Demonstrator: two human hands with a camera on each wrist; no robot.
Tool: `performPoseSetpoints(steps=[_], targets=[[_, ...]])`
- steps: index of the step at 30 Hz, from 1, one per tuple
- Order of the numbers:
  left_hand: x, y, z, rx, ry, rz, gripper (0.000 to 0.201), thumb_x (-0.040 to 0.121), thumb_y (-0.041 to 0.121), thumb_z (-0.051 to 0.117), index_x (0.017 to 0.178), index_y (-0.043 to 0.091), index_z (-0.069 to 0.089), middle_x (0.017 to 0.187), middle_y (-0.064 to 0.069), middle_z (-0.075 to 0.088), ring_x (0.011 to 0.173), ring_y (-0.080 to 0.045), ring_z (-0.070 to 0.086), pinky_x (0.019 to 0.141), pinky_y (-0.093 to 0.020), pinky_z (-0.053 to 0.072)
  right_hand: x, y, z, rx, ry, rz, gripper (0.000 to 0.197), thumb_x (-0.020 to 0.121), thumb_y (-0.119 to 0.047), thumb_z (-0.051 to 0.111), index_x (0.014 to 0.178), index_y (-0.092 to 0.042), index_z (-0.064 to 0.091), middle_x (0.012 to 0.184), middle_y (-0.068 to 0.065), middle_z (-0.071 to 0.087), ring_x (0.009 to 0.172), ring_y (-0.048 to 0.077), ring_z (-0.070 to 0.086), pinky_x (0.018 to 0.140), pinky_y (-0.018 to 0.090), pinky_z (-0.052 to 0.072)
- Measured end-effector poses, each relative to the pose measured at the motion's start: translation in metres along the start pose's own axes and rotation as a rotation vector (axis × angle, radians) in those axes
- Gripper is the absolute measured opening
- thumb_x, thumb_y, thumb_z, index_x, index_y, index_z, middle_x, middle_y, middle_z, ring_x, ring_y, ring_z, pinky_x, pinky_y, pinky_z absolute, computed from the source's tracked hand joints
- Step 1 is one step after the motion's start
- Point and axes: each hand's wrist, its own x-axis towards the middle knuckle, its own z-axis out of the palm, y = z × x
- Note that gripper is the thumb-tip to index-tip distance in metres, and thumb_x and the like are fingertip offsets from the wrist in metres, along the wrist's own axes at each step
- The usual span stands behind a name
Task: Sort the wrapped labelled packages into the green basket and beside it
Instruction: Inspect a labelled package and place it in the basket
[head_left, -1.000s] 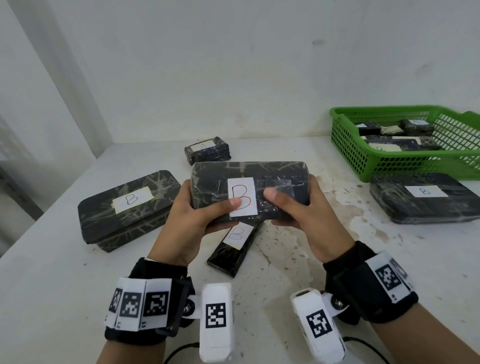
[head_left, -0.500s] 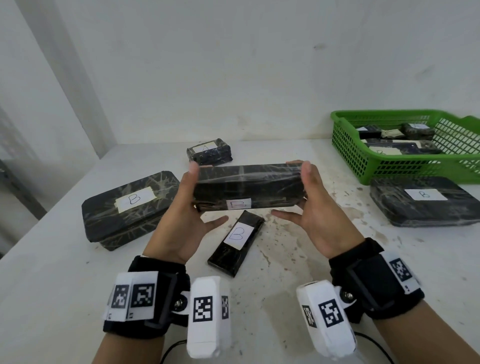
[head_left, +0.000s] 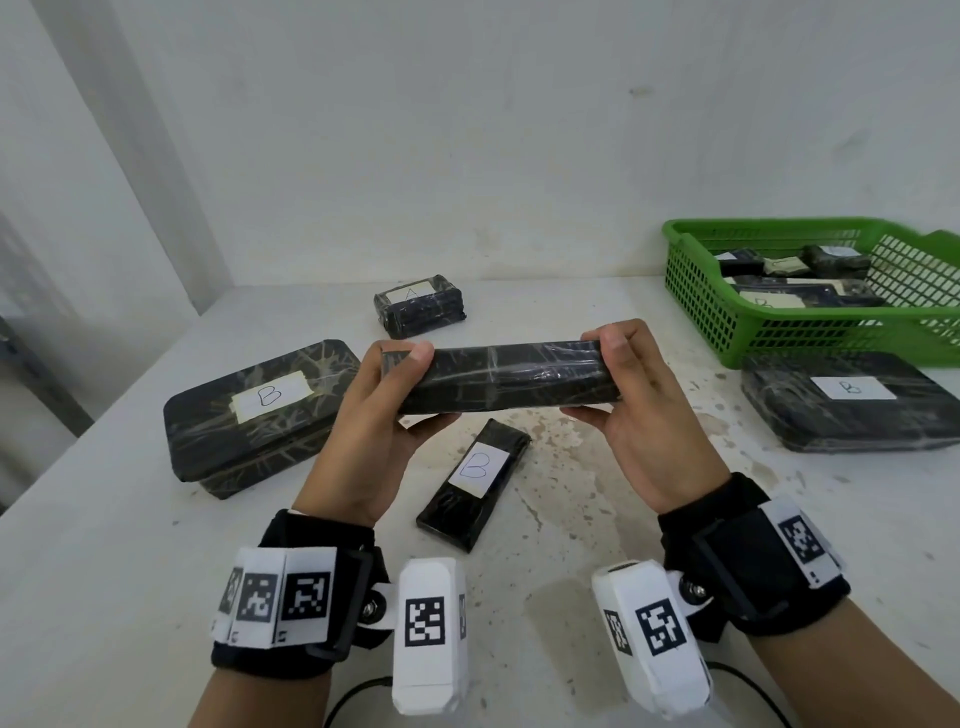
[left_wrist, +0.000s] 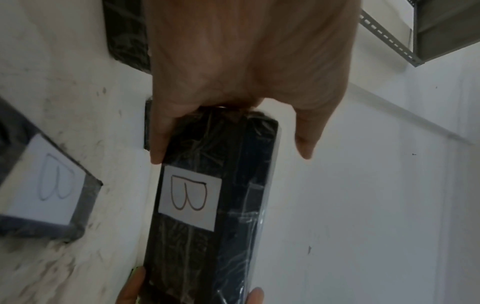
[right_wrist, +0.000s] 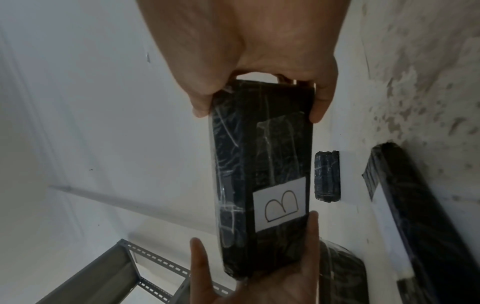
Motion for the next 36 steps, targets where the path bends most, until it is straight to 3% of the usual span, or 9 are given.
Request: performPoseSetpoints(steps=[3,6,10,13,17,20,26,31,36], targets=[[0.0,-0.001,0.003,0.02,0.017,-0.004,0.021,0.081,0.036,0.061,0.087,0.017,0.053,0.1,-0.008,0.067,0.105,-0.023,0.064,0.098,-0.049,0.052,-0.001,0.0,0.0,0.02,-0.008,0.016,0.034,0.091,-0.055,0.048,0.091,-0.022,0.049,0.09,-0.006,0.058,0.093,0.014,0.057,0.091,0.04,0.048],[0.001,-0.002,0.002,0.007,0.014,-0.007,0.027,0.086,0.038,0.067,0.089,0.017,0.052,0.102,-0.008,0.066,0.109,-0.023,0.062,0.096,-0.046,0.054,0.0,0.0,0.0,0.038,-0.008,0.05,0.047,0.083,-0.067,0.051,0.095,-0.021,0.05,0.091,-0.007,0.057,0.094,0.012,0.056,0.093,0.04,0.046],[0.001,-0.005,0.001,0.042,-0.014,-0.015,0.035,0.075,0.039,0.072,0.093,0.016,0.053,0.101,-0.006,0.068,0.102,-0.019,0.067,0.095,-0.045,0.054,0.0,0.002,0.001,-0.008,0.029,0.018,0.027,0.087,-0.051,0.061,0.091,-0.026,0.05,0.086,-0.013,0.063,0.089,0.01,0.059,0.084,0.036,0.046],[0.003,-0.008,0.002,0.043,0.018,-0.033,0.027,0.075,0.028,0.069,0.094,0.015,0.055,0.1,-0.007,0.068,0.096,-0.018,0.068,0.097,-0.049,0.053,0.0,0.004,0.0,0.001,0.05,0.018,0.026,0.079,-0.048,0.057,0.09,-0.026,0.05,0.086,-0.012,0.064,0.089,0.01,0.06,0.085,0.037,0.045],[0.002,-0.007,0.001,0.076,0.012,0.009,0.031,0.073,0.03,0.074,0.093,0.016,0.054,0.101,-0.01,0.065,0.096,-0.018,0.067,0.093,-0.044,0.055,0.0,0.007,0.003,0.023,0.048,0.011,0.029,0.083,-0.051,0.066,0.089,-0.028,0.051,0.082,-0.015,0.062,0.085,0.007,0.06,0.084,0.034,0.046],[0.0,-0.008,0.003,0.1,-0.018,0.024,0.042,0.064,0.038,0.077,0.091,0.018,0.053,0.099,-0.011,0.066,0.097,-0.02,0.068,0.091,-0.039,0.057,-0.001,0.006,0.004,0.018,0.082,-0.043,0.034,0.079,-0.047,0.077,0.088,-0.026,0.052,0.081,-0.01,0.06,0.081,0.009,0.059,0.073,0.026,0.048],[0.001,-0.009,0.004,0.083,0.021,-0.028,0.029,0.071,0.022,0.073,0.09,0.016,0.052,0.098,-0.012,0.068,0.093,-0.021,0.069,0.098,-0.05,0.052,-0.002,0.01,0.006,0.014,0.087,-0.014,0.034,0.079,-0.047,0.076,0.088,-0.025,0.051,0.093,0.005,0.057,0.087,0.017,0.056,0.074,0.029,0.044],[0.001,-0.01,0.005,0.094,0.036,-0.006,0.041,0.059,0.033,0.08,0.086,0.018,0.054,0.092,-0.008,0.067,0.09,-0.019,0.069,0.096,-0.049,0.054,-0.004,0.01,0.007,-0.015,0.079,-0.031,0.044,0.066,-0.041,0.081,0.092,-0.023,0.051,0.096,0.005,0.06,0.087,0.012,0.062,0.069,0.016,0.049],[-0.002,-0.008,0.007,0.105,-0.005,0.049,0.046,0.062,0.037,0.078,0.093,0.016,0.051,0.093,-0.006,0.067,0.091,-0.016,0.07,0.094,-0.041,0.056,-0.001,0.009,0.002,-0.03,0.058,-0.057,0.043,0.069,-0.045,0.085,0.092,-0.027,0.053,0.093,0.0,0.059,0.09,0.016,0.062,0.078,0.024,0.051]])
